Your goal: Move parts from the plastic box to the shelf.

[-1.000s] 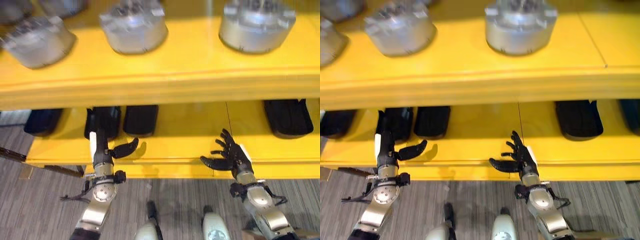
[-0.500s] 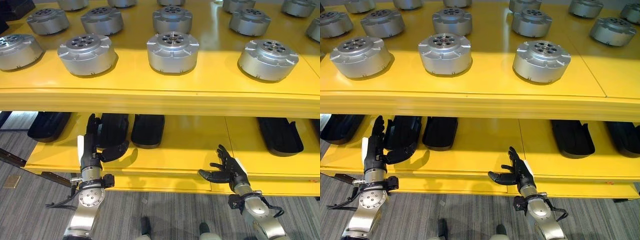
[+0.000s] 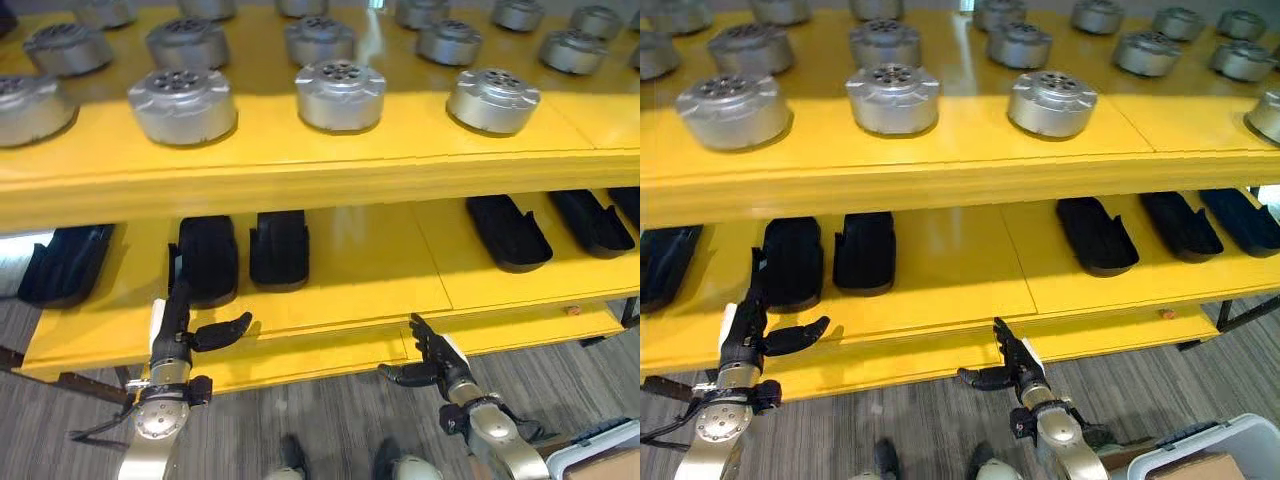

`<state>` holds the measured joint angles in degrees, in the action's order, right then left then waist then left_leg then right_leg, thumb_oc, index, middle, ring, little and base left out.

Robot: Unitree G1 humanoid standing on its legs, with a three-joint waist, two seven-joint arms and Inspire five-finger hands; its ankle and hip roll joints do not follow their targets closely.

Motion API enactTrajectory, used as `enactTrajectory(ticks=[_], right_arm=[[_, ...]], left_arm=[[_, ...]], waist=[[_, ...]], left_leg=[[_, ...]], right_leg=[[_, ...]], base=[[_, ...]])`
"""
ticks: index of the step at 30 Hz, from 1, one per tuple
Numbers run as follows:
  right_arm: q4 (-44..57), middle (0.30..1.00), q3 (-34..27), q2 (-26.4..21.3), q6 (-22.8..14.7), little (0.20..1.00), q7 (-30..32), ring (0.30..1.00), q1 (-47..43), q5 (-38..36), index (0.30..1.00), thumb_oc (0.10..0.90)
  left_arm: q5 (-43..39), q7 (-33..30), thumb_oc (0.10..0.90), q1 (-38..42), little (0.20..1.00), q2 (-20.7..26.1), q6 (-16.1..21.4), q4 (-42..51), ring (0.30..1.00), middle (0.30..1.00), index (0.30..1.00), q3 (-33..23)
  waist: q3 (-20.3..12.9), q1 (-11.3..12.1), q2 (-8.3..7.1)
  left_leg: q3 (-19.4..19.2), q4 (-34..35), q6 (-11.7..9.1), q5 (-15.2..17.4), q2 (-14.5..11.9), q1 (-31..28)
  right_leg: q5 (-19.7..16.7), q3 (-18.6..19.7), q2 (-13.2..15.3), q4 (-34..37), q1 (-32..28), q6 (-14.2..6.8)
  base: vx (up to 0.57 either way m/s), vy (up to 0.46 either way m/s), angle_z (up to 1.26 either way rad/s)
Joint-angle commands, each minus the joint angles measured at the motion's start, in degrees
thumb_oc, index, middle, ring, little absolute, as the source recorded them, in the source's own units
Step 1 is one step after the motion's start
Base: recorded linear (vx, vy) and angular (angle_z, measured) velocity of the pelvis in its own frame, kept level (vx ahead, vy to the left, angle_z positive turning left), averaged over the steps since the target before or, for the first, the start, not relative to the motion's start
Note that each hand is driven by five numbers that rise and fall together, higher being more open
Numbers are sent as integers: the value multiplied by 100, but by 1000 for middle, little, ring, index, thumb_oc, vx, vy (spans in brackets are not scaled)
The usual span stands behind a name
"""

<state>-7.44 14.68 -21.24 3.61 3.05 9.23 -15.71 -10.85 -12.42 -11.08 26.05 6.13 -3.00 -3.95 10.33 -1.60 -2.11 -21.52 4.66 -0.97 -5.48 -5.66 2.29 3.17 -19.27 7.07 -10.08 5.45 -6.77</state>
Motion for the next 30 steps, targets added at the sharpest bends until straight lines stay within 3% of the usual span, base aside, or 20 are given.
enactTrajectory(ticks=[1,4,8,10,13,14,18,21,22,23,26,30], right_arm=[[388,1000,-169,-142,-588,1000,89,1000,-497,78,1000,900],[365,1000,-190,-192,-642,1000,122,1000,-452,56,1000,900],[363,1000,-255,-235,-610,1000,9,1000,-369,79,1000,900],[461,1000,-293,-265,-546,1000,-169,1000,-335,151,1000,900],[504,1000,-261,-323,-481,1000,-269,1000,-352,239,1000,900],[323,1000,-61,-379,-565,1000,-278,1000,-598,279,1000,900],[333,1000,-32,-445,-581,1000,-365,1000,-730,175,1000,900],[453,1000,-17,-564,-454,1000,-491,1000,-711,184,1000,900],[493,1000,-20,-634,-402,1000,-544,1000,-664,222,1000,900],[491,1000,-24,-678,-413,1000,-580,1000,-642,244,1000,900],[441,1000,-2,-858,-467,1000,-740,1000,-639,297,1000,900],[423,1000,53,-1061,-544,1000,-903,1000,-718,387,1000,900]], left_arm=[[-14,0,900,781,1000,282,657,290,1000,1000,1000,49],[107,-4,900,890,1000,232,595,317,1000,1000,1000,172],[76,-18,900,845,1000,199,427,347,1000,1000,1000,171],[85,-139,900,784,1000,182,446,344,1000,1000,1000,163],[89,-292,900,744,1000,172,391,446,1000,1000,1000,204],[57,-416,900,700,1000,102,347,510,1000,1000,1000,188],[-2,-392,900,459,1000,63,393,646,1000,1000,1000,20],[-247,-366,900,325,1000,111,629,624,1000,1000,1000,-148],[-260,-307,900,308,1000,111,832,623,1000,1000,1000,-210],[-258,-299,900,322,1000,104,871,653,1000,1000,1000,-223],[-307,-345,900,404,1000,104,745,619,1000,1000,1000,-160],[-345,-598,900,437,1000,92,746,563,1000,1000,1000,-96]], waist=[[107,-175,58],[128,-228,64],[69,-315,111],[37,-380,141],[75,-328,135],[226,-174,107],[170,-145,112],[68,-162,115],[33,-184,70],[28,-211,20],[32,-310,-10],[45,-390,197]], left_leg=[[291,34,189,675,641,-625],[411,34,186,632,658,-613],[378,34,206,695,720,-780],[275,-246,228,898,788,-819],[457,-884,184,1092,852,-568],[859,-1818,48,1069,767,-103],[935,-1410,-53,910,388,-205],[1012,-789,-285,359,-175,-297],[929,-556,-469,-182,-677,-193],[847,-417,-532,-364,-944,-123],[664,-168,-612,-513,-1327,-136],[622,-75,-745,-644,-1501,-318]], right_leg=[[-399,142,-458,-225,184,-74],[-255,284,-555,37,50,41],[-318,477,-560,491,-242,63],[-287,526,-534,557,-311,102],[-221,618,-500,552,-409,200],[-167,824,-445,496,-467,343],[-129,893,-388,490,-439,366],[-57,931,-328,538,-481,392],[-8,888,-191,572,-553,413],[39,833,-58,565,-589,427],[175,653,261,377,-549,399],[393,508,430,-151,-346,390]], base=[[-71,-114,18],[12,-165,7],[81,-125,1],[58,-82,-7],[-8,-57,-17],[-59,-24,-27],[-6,87,-75],[55,232,-3],[52,322,-4],[40,311,5],[0,376,14],[-3,408,-2]])
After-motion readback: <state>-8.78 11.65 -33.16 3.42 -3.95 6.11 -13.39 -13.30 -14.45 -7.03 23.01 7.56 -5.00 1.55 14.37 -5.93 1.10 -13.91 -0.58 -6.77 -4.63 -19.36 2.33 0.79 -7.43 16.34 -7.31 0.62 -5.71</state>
